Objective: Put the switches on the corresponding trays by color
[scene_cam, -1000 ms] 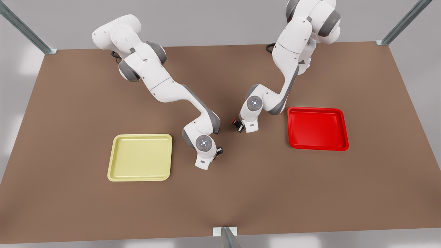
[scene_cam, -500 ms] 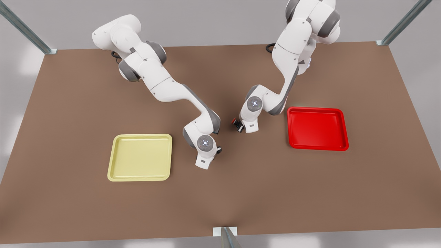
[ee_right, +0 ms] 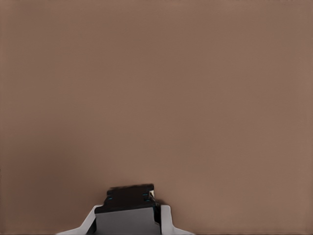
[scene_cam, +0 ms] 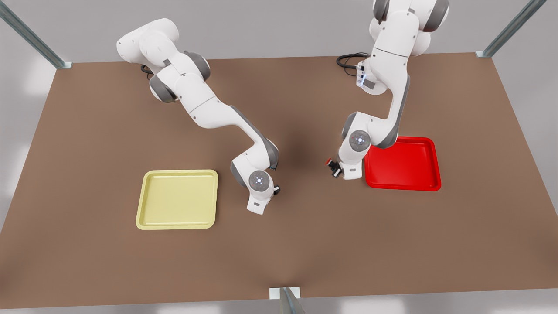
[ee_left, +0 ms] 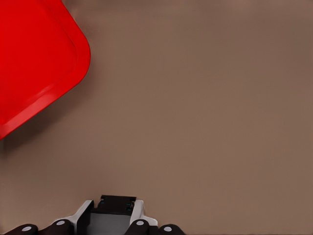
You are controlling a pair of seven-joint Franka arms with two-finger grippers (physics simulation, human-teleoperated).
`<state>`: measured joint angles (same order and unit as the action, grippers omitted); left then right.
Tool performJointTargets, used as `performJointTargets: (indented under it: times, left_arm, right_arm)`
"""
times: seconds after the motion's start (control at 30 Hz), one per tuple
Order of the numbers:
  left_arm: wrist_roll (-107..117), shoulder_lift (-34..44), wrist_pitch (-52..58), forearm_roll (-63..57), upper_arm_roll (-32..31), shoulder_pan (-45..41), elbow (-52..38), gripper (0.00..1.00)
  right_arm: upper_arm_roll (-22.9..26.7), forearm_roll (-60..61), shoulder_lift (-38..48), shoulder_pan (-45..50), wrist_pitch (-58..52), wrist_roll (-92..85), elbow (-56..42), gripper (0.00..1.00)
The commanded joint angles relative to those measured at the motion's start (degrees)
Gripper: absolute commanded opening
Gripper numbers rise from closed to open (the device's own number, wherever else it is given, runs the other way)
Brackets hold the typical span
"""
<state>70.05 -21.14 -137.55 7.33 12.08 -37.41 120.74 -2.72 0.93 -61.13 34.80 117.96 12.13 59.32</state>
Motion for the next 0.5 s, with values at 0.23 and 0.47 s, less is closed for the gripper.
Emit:
performJointTargets:
  times: [0.23,0.47]
  left_arm:
    - [-21.3,3.7,1.3,-0.5,13.3,-0.2,7.9,0.51]
    - [-49.4,1.3,1.4,-1.4,25.3,2.3,8.4,0.92]
  right_arm:
    - [-0.3,-3.1,11.0,-4.0,1.2,-3.8,12.7,0.52]
    - [-0.8,-6.7,33.4,-17.0,12.9,-19.5,46.8,0.52]
